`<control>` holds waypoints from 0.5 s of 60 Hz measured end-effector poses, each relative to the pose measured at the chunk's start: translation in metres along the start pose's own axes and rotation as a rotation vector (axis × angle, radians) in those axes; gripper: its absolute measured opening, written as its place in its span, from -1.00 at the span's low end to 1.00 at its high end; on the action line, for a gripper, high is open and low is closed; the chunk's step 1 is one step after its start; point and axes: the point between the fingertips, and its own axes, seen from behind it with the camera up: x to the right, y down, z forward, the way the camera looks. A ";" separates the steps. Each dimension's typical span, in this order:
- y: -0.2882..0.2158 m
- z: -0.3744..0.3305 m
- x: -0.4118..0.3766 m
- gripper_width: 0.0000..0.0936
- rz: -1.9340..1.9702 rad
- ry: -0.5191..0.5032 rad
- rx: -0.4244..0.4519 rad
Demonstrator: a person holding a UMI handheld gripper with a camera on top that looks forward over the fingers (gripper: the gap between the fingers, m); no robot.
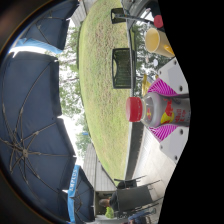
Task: Pour water
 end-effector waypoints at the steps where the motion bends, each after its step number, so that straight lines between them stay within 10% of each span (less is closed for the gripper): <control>1: 0.000 0.000 -0.001 -0.34 0.011 -0.006 -0.002; 30: -0.083 0.027 0.104 -0.30 1.692 -0.241 0.114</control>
